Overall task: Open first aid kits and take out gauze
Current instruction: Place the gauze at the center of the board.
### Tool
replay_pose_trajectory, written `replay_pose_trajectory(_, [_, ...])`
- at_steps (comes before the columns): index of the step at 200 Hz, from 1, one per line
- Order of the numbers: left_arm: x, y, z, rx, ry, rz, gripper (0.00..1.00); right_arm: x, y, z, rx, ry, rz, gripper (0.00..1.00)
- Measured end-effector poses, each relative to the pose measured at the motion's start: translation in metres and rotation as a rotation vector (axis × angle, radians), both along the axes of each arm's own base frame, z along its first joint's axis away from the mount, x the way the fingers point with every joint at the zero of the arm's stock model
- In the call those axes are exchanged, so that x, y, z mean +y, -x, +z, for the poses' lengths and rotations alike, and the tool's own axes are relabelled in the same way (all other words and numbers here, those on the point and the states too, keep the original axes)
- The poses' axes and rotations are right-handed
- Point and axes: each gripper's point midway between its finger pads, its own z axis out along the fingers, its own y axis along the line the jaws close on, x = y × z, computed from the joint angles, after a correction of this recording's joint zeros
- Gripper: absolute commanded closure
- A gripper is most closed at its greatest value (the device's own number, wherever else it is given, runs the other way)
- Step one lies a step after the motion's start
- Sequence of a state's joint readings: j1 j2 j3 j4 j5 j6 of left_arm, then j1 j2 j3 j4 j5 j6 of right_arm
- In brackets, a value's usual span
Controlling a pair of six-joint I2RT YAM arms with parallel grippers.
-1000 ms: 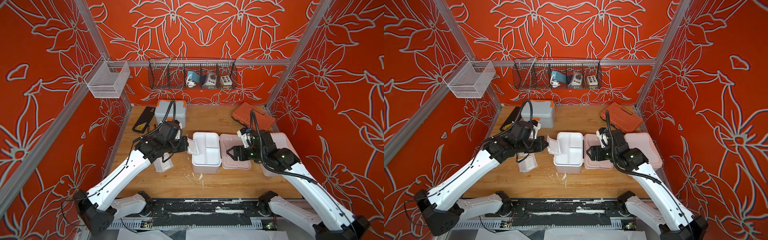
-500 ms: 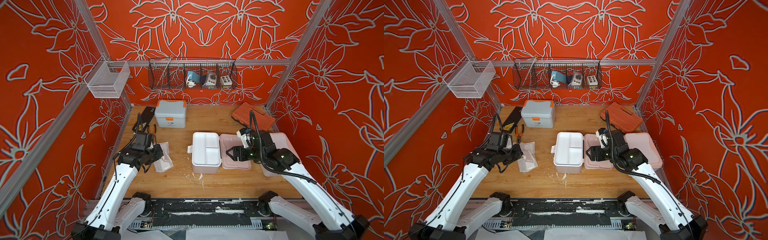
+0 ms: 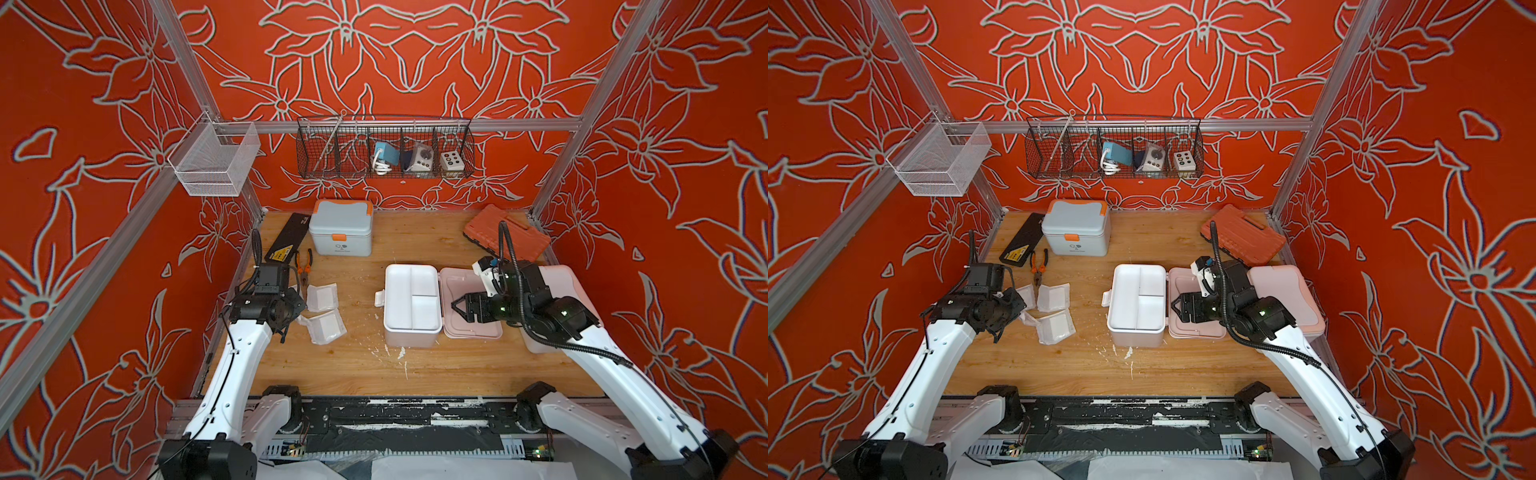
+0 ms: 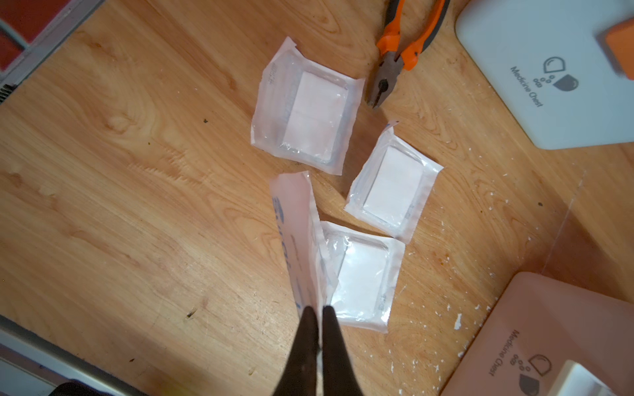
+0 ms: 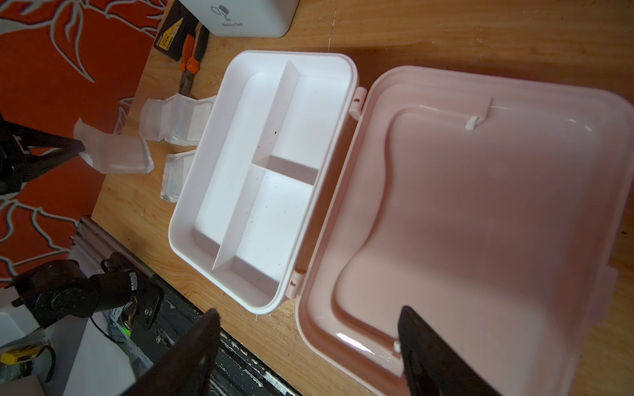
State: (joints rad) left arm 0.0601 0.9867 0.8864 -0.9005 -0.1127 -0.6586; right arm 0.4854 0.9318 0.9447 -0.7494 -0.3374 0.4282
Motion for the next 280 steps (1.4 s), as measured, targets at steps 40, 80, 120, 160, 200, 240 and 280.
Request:
replay_pose_trajectory(40, [0.007, 0.006, -0.025, 0.087, -0.026, 0.031, 1.00, 0.000, 0.000, -0.003, 0.007, 0.003, 0.001, 0.18])
replay_pose_trajectory(80, [0.013, 0.018, -0.043, 0.160, -0.048, 0.068, 1.00, 0.000, 0.001, -0.009, 0.017, 0.007, 0.001, 0.18])
replay_pose_trajectory(120, [0.017, 0.022, -0.049, 0.202, -0.065, 0.096, 1.00, -0.001, 0.003, -0.013, 0.025, 0.009, 0.003, 0.18])
replay_pose_trajectory(160, [0.020, 0.027, -0.057, 0.257, -0.080, 0.110, 0.86, -0.001, 0.004, -0.012, 0.020, 0.006, 0.003, 0.18])
replay_pose_trajectory(200, [0.023, 0.027, -0.056, 0.269, -0.093, 0.121, 0.49, -0.002, 0.005, -0.012, 0.015, 0.003, 0.004, 0.18])
replay_pose_trajectory(240, [0.025, 0.022, -0.052, 0.250, -0.109, 0.116, 0.25, -0.001, 0.005, -0.011, 0.012, 0.002, 0.004, 0.18])
replay_pose_trajectory(280, [0.014, 0.009, -0.053, 0.228, -0.067, 0.042, 0.11, -0.002, 0.005, -0.010, 0.010, 0.001, 0.004, 0.18])
